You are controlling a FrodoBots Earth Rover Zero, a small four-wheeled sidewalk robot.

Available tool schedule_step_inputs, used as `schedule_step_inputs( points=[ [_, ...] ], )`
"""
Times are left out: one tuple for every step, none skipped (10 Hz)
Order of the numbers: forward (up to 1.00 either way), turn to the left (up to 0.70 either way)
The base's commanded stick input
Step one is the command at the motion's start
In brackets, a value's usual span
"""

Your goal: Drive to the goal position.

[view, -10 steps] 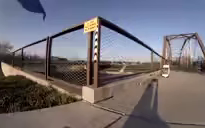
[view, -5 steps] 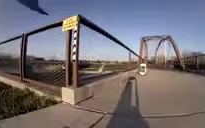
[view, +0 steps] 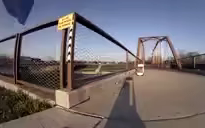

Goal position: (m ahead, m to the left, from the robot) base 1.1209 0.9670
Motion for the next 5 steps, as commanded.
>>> schedule_step_inputs(
  points=[
    [0.45,0.00],
    [0.45,0.00],
    [0.45,0.00],
    [0.45,0.00],
    [0.45,0.00]
  ],
)
